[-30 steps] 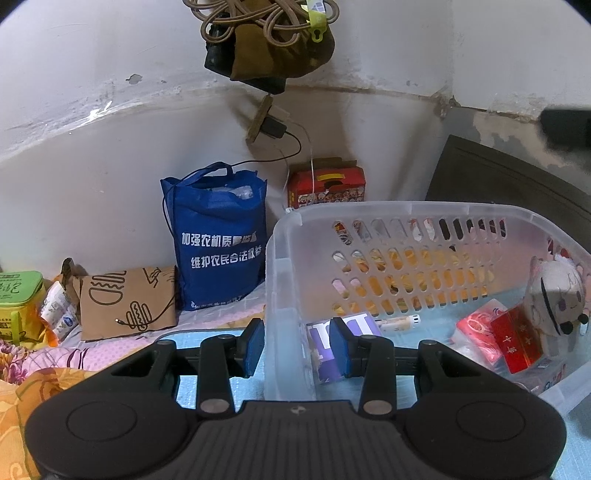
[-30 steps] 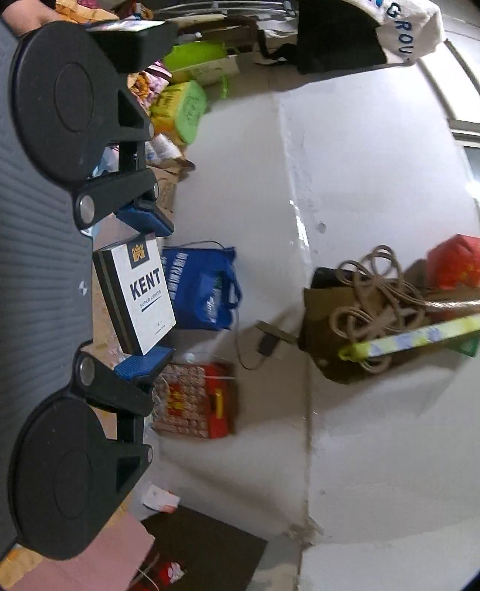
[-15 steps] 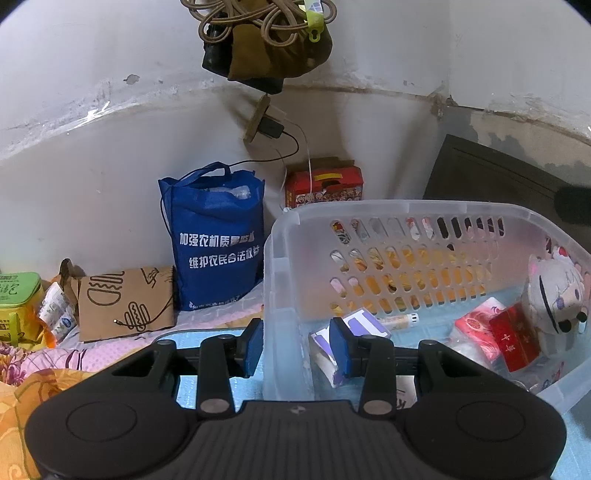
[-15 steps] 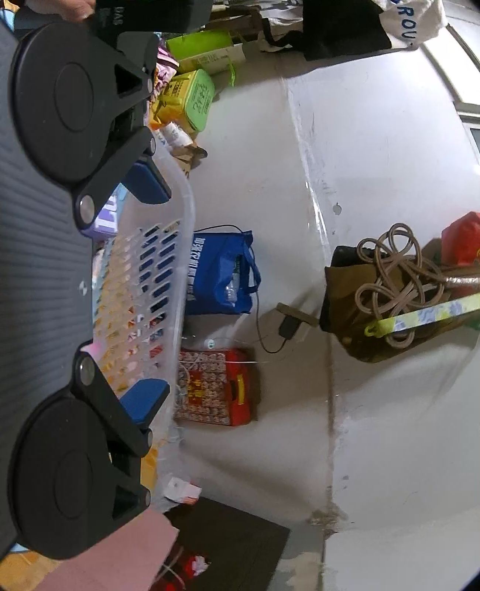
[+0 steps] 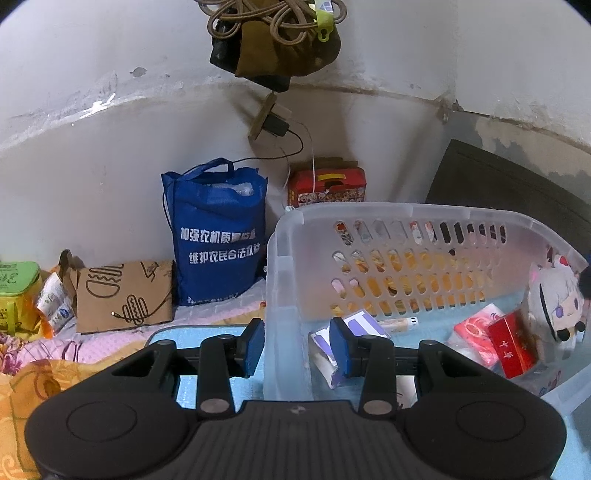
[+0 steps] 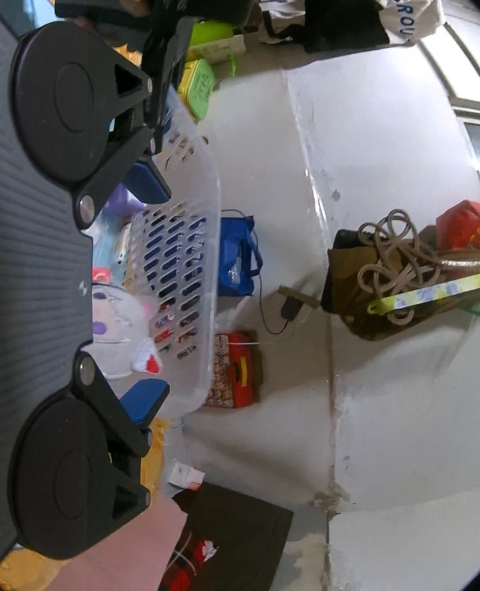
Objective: Organize objects
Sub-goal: 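Lower the basket onto the mat and open the left gripper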
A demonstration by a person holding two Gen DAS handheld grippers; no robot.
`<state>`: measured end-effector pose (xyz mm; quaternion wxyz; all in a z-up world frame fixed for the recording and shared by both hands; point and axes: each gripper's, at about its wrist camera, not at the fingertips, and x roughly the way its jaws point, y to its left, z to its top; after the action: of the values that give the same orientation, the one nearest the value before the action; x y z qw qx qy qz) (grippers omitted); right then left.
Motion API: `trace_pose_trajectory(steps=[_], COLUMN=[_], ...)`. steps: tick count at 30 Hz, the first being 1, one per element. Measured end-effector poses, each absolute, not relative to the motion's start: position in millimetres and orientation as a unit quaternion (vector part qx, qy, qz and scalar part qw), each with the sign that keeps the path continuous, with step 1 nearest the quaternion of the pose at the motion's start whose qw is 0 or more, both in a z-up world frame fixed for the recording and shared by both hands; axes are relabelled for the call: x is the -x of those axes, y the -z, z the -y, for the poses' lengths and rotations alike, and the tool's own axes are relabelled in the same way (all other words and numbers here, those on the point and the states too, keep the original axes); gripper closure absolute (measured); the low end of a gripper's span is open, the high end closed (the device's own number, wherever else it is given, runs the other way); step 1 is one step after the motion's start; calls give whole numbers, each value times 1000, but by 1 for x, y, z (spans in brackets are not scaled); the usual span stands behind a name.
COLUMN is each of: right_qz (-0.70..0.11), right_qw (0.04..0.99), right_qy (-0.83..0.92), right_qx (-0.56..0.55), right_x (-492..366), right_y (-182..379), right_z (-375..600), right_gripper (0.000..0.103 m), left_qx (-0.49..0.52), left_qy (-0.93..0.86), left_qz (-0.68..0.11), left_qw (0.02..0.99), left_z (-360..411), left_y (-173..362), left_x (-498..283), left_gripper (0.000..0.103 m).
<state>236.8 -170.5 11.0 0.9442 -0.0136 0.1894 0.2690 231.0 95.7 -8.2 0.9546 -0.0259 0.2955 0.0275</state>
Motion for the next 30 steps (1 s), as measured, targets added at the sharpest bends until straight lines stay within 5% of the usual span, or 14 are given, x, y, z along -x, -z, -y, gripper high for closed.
trace_pose_trajectory(steps=[17,22,30], right_qz=[-133,-109,-79], right_qw=[948,954,959], right_qy=[-284,-274,-270], right_qx=[44,52,41], right_x=[-224,-220,-213], right_y=[6,12,6], right_z=[166,164,168], right_gripper=[0,0,0], left_qx=[3,-1,4], left_qy=[-33,-50,-65], left_qz=[-283,-263,-244], left_qw=[958,964,968], left_z=[-90,-89,-93], left_y=[7,9,7], left_x=[-228,-225,-212], left_gripper=[53,23,13])
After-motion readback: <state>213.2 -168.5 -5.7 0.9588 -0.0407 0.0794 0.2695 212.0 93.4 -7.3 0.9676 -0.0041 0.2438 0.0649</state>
